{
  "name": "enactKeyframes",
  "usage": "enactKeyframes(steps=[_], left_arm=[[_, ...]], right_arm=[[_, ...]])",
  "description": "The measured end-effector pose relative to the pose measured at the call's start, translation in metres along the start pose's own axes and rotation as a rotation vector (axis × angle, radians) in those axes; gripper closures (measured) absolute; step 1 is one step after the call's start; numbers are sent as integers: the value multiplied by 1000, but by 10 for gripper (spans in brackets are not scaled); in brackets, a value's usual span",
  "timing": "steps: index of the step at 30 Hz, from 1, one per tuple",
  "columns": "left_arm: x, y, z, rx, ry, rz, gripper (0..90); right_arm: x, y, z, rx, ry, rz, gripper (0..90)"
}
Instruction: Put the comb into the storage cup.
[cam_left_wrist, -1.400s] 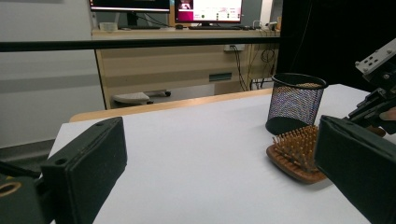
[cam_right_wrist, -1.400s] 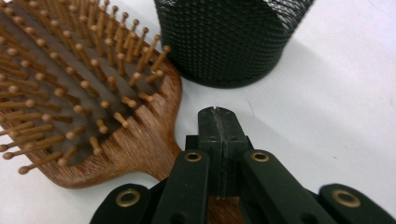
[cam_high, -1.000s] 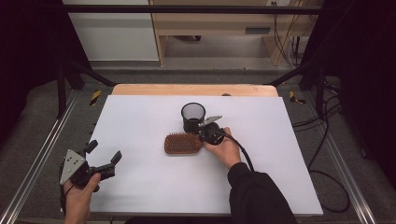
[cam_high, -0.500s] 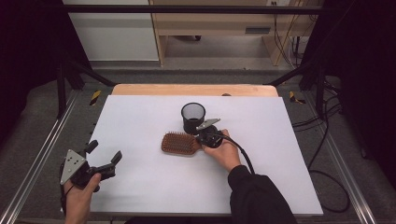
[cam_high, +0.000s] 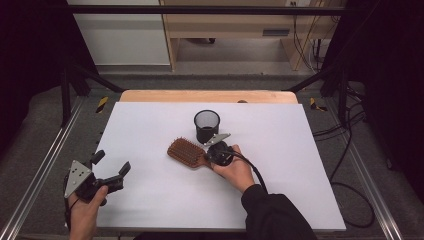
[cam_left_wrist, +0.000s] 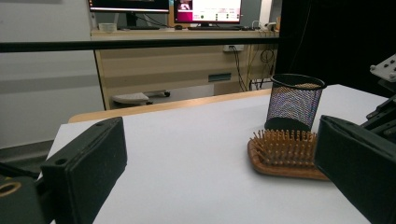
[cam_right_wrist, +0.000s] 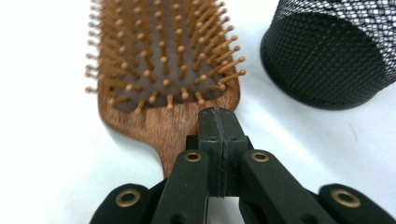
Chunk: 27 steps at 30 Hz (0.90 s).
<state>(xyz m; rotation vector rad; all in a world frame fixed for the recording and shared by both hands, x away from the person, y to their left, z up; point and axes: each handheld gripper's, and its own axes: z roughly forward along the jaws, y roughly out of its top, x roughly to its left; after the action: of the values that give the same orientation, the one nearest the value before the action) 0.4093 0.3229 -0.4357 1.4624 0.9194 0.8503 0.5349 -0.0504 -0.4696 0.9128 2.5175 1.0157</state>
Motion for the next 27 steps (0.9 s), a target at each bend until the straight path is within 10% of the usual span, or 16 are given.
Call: enactKeyframes(steps=[27], left_arm=[[1,0,-1,-1,1,2,30]], right_arm=[[9,4,-25,-24,12,-3,900]])
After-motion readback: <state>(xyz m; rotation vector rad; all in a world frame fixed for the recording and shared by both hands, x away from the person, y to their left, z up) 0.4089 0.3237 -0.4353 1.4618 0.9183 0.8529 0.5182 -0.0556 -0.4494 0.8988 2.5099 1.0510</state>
